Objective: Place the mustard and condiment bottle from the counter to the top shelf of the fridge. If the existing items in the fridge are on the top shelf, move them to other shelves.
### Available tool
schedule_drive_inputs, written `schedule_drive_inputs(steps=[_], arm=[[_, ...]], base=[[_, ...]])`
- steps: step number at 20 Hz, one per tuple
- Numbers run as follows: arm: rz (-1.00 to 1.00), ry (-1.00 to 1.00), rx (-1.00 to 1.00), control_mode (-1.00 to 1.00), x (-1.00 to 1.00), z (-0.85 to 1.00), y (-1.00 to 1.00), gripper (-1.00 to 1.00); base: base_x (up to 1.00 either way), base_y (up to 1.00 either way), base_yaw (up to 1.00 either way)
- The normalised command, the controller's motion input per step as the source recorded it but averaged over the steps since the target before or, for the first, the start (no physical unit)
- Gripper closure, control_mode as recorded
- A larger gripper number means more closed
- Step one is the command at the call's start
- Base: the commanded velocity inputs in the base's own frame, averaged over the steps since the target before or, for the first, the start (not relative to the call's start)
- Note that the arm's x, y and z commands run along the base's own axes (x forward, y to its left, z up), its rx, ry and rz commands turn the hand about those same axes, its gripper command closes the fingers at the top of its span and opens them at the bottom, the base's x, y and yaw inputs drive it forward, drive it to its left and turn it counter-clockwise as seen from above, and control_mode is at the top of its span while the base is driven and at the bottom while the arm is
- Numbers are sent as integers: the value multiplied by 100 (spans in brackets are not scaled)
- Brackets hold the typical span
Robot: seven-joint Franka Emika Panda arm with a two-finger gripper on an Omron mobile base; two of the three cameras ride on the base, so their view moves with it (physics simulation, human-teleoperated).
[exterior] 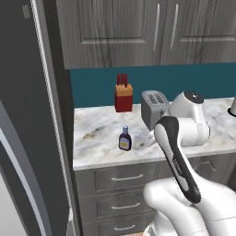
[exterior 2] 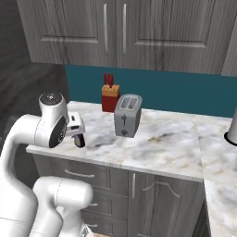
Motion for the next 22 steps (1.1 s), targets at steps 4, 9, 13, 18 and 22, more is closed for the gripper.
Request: schedule_drive_inputs(steps=[4, 9, 13, 18, 22], arm=[[0, 5, 4, -100, 33, -27, 1, -100], [0, 2, 7, -100, 39, -31, 7, -100], [0, 0, 5, -100, 40, -35, 12, -100], [0, 0, 1, -100, 44, -31, 13, -100], [0, 0, 0, -100, 56, -24, 5, -100]], base=[[0, 0, 0], [0, 0, 0], [0, 0, 0], [0, 0, 0], [0, 0, 0]])
